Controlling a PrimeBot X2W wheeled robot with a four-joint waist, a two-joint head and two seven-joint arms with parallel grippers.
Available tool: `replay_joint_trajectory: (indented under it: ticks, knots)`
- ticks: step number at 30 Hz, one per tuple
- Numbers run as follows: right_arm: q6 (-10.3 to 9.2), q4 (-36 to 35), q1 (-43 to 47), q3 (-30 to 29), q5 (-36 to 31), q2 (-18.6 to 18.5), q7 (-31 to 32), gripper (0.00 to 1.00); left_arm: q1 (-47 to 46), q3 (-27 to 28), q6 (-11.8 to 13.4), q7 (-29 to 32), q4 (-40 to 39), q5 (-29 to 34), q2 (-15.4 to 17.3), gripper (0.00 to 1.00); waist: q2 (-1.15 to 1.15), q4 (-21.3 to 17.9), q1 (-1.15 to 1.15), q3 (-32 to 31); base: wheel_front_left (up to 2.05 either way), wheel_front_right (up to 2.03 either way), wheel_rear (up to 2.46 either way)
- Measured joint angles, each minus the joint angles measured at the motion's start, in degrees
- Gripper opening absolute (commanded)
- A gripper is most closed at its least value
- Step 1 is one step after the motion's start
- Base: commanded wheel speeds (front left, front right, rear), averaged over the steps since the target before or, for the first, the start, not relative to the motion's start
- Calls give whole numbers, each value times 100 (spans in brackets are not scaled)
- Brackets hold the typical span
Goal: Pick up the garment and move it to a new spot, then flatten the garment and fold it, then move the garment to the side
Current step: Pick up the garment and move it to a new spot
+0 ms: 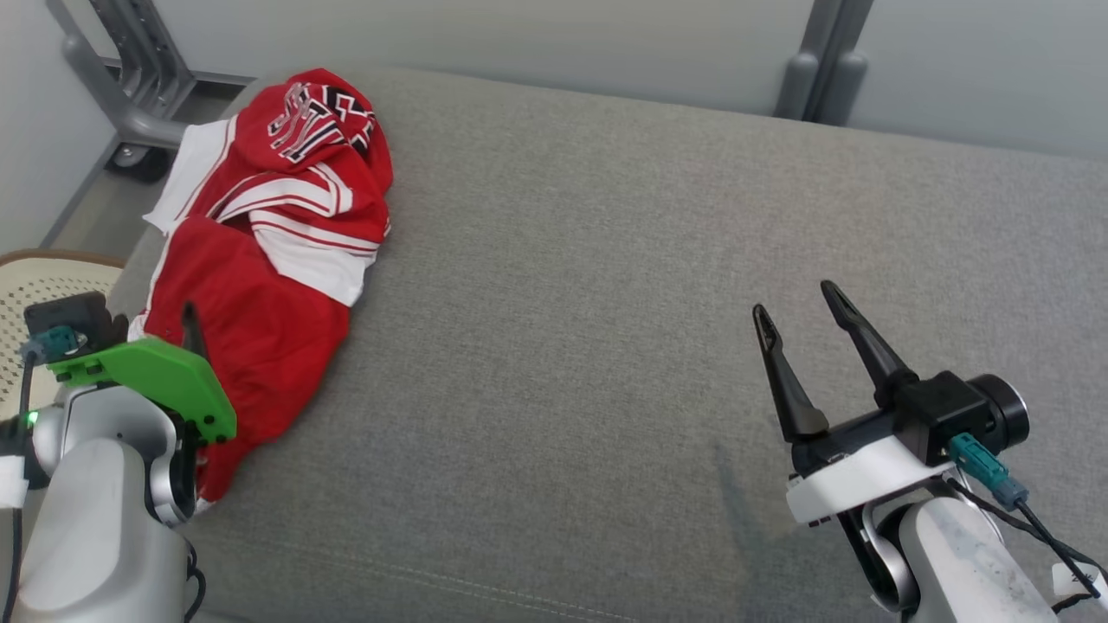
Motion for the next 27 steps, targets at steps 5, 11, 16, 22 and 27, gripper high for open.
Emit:
replay_joint_trajectory:
  ticks: [5,11,16,22,27]
  knots:
    - [34,-179,-176,-12,-81,-99,10,100,-461,2,0,49,89,-21,-13,100,0,-219,0,347,0,0,0]
    - [34,-336,-397,-59,-116,-171,11,100,-959,21,29,109,230,-13,-99,100,0,-423,0,800,0,0,0]
    - [34,-347,-533,-135,-123,-203,10,100,-1274,29,104,167,560,156,-181,100,0,-543,0,1203,0,0,0]
    - [78,-324,-632,-142,-123,-210,10,100,-1410,69,122,119,825,491,-159,100,0,-566,0,1403,0,0,0]
    - [85,-312,-637,-127,-122,-211,10,100,-1457,227,131,109,1106,677,-149,100,0,-538,0,1458,0,0,0]
